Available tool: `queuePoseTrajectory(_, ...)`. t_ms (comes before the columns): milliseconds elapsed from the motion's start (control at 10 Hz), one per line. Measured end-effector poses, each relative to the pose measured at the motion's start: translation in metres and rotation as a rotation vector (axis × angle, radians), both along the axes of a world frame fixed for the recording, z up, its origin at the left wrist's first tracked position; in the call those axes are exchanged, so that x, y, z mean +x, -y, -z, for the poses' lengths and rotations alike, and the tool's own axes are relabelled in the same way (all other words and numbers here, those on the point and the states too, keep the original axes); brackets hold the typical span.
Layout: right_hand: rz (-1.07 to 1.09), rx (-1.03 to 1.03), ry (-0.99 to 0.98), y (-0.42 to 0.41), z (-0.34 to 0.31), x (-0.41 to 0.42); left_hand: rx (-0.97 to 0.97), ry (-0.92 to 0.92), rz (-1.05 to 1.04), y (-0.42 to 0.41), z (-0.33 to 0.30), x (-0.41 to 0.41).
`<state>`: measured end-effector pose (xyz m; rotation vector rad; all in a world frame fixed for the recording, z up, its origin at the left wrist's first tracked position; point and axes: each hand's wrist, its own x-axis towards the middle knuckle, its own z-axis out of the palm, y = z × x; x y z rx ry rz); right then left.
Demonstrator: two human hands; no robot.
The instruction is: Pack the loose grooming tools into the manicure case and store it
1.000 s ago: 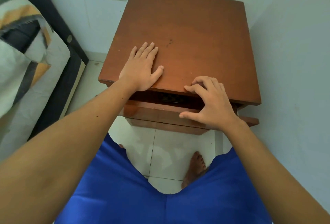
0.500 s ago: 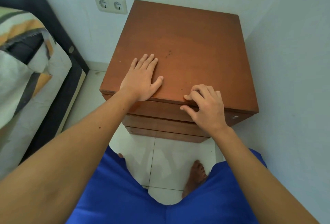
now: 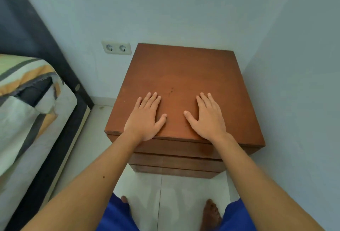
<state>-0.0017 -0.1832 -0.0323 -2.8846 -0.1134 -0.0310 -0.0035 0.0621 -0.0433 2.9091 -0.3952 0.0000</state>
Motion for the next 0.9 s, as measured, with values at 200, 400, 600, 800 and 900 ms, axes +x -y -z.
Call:
queuePoseTrajectory(200, -0.013, -0.099, -0.03, -0.002, 0.003, -0.002, 0.029, -0.02, -0.005, 0.001, 0.0, 0.002)
queuePoseTrajectory(400, -0.016, -0.114, -0.036, -0.002, 0.003, -0.002, 0.044, -0.017, 0.001, 0.001, -0.001, 0.003)
queuePoseTrajectory(600, -0.013, -0.093, -0.047, -0.004, -0.003, -0.001, 0.019, -0.017, 0.004, 0.001, -0.003, 0.006)
queuePoseTrajectory(800, -0.097, 0.006, -0.202, 0.007, -0.039, -0.004, -0.059, 0.107, -0.001, 0.002, -0.016, 0.004)
queuePoseTrajectory(900, -0.225, -0.038, -0.09, 0.017, -0.133, 0.019, -0.144, 0.639, 0.055, 0.005, -0.083, 0.052)
